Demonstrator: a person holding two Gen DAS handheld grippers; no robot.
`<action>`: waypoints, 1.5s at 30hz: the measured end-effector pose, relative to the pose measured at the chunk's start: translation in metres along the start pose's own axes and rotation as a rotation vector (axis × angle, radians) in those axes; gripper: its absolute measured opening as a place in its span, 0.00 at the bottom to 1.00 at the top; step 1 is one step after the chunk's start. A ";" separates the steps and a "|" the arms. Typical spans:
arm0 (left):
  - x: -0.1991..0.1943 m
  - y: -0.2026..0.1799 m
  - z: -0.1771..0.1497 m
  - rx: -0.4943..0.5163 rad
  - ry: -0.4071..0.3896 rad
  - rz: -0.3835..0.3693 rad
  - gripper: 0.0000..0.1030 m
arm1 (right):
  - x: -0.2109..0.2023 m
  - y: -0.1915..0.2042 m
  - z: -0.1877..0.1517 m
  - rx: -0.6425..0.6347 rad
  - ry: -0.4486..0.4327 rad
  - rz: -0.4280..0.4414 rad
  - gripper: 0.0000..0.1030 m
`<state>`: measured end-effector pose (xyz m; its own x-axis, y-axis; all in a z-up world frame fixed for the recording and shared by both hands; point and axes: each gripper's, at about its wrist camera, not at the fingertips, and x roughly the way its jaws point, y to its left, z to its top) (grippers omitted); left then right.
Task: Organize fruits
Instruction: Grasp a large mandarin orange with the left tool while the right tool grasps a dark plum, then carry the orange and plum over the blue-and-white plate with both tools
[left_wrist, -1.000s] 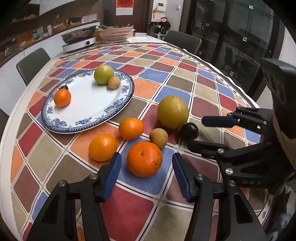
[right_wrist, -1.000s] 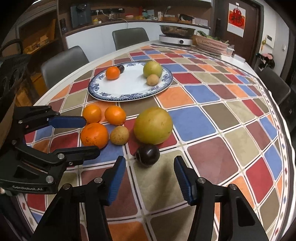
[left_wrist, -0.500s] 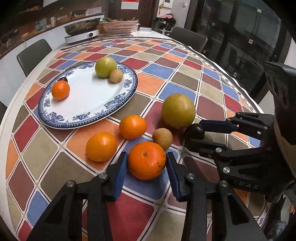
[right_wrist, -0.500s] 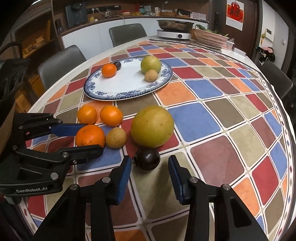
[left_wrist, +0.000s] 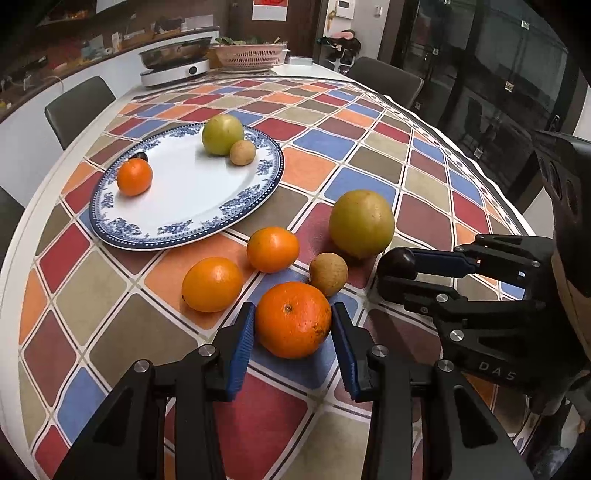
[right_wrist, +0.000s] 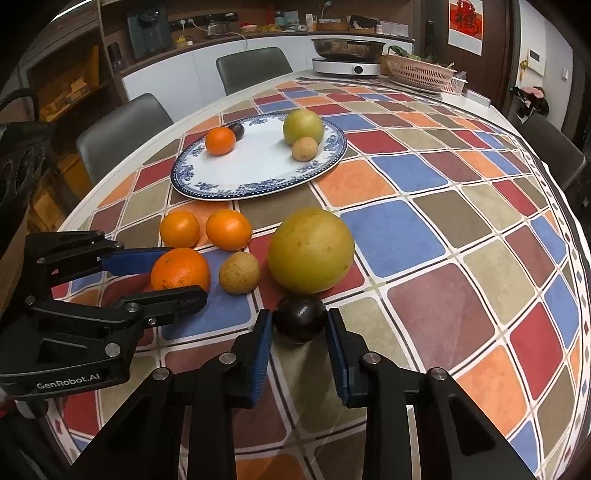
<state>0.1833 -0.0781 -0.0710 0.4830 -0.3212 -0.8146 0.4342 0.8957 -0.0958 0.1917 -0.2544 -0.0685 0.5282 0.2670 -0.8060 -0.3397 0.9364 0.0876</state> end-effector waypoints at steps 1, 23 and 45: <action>-0.002 -0.001 0.000 0.002 -0.005 0.004 0.39 | -0.002 0.000 0.000 0.002 -0.003 0.001 0.29; -0.060 0.005 -0.004 -0.055 -0.121 0.066 0.39 | -0.051 0.026 0.009 -0.006 -0.116 0.020 0.29; -0.093 0.044 0.029 -0.090 -0.235 0.173 0.39 | -0.068 0.049 0.066 -0.055 -0.227 0.037 0.29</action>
<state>0.1796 -0.0174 0.0174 0.7110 -0.2144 -0.6697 0.2661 0.9636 -0.0260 0.1905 -0.2118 0.0286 0.6744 0.3508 -0.6497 -0.4003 0.9131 0.0774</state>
